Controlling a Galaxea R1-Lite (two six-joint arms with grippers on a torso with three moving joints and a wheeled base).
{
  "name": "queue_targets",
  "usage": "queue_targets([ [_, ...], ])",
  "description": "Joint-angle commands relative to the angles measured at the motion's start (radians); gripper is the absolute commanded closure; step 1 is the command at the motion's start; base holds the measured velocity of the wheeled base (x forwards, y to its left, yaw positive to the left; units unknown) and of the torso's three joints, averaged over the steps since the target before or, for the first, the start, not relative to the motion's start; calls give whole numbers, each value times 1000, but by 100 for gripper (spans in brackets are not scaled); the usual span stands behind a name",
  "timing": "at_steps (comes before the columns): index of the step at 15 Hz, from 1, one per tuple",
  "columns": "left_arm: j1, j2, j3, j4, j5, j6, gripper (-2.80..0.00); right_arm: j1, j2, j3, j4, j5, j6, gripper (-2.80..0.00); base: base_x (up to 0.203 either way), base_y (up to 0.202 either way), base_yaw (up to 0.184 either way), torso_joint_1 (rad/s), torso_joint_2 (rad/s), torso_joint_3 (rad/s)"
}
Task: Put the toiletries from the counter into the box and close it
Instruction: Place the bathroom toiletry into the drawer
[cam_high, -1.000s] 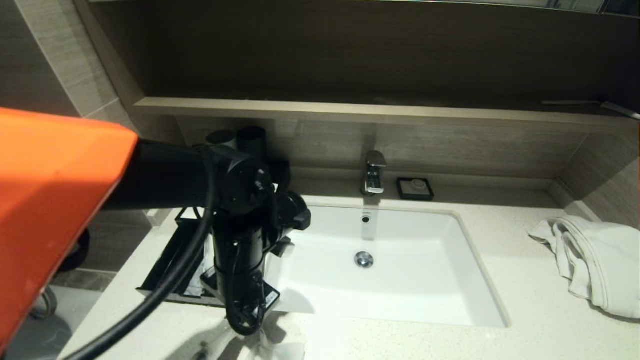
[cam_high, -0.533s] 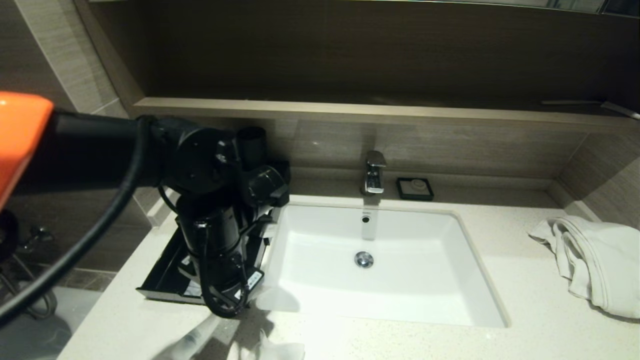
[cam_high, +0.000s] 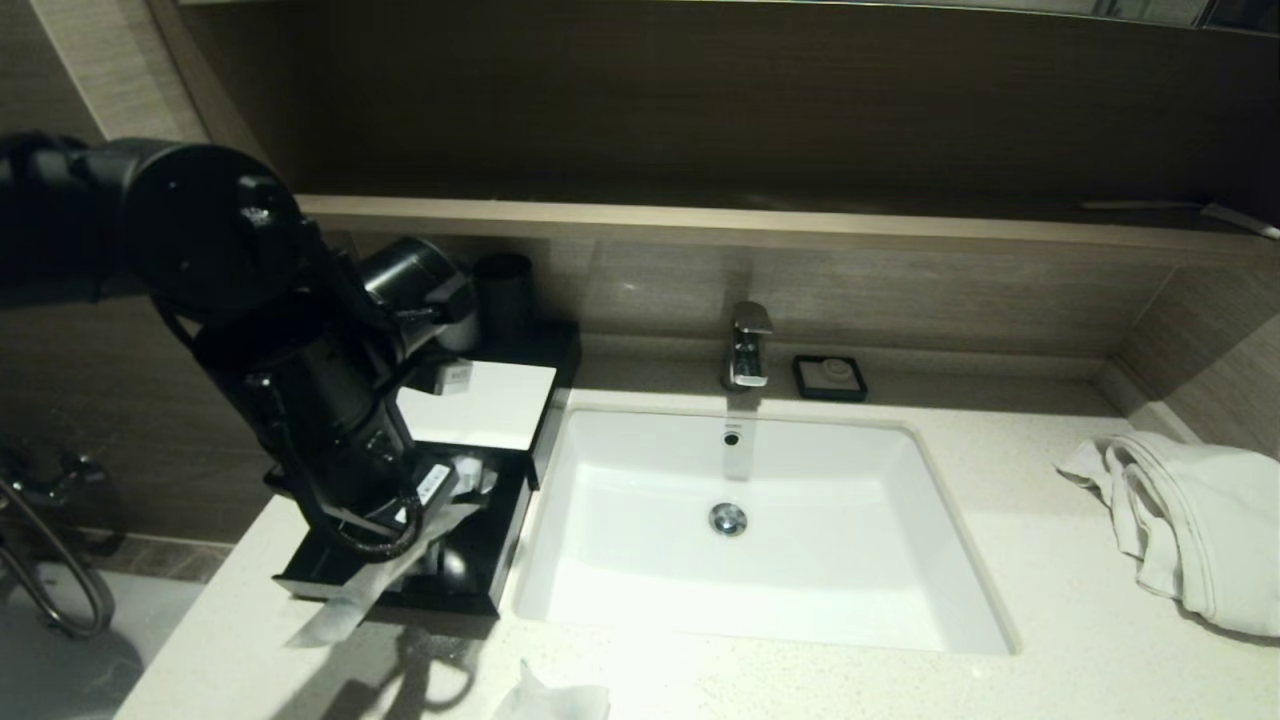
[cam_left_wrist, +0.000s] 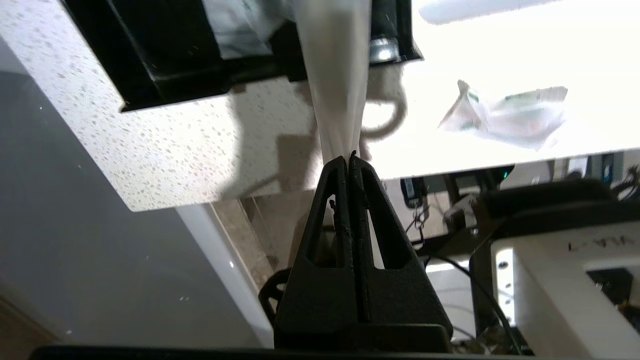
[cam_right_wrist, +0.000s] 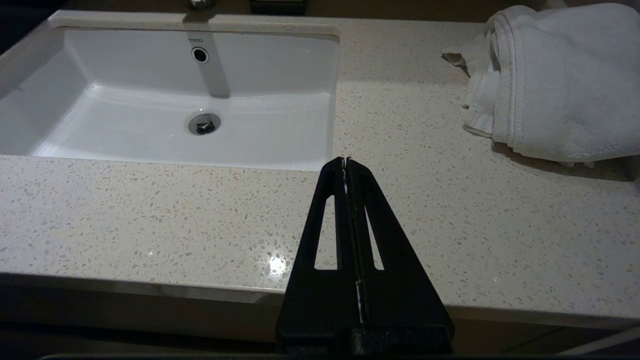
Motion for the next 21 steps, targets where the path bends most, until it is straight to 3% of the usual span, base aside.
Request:
queue_targets([
  [1,37,-15,-1,-15,2,-2,0,0,0,0,0,1,0,0,0,0,0,0,0,0],
  [8,205,54,8,-158,3,0,0,0,0,0,0,1,0,0,0,0,0,0,0,0],
  [15,287,105,8,-274,8,0,0,0,0,0,0,1,0,0,0,0,0,0,0,0],
  [21,314,138,4,-288,12,1,0,-2,0,0,0,1,0,0,0,0,0,0,0,0],
])
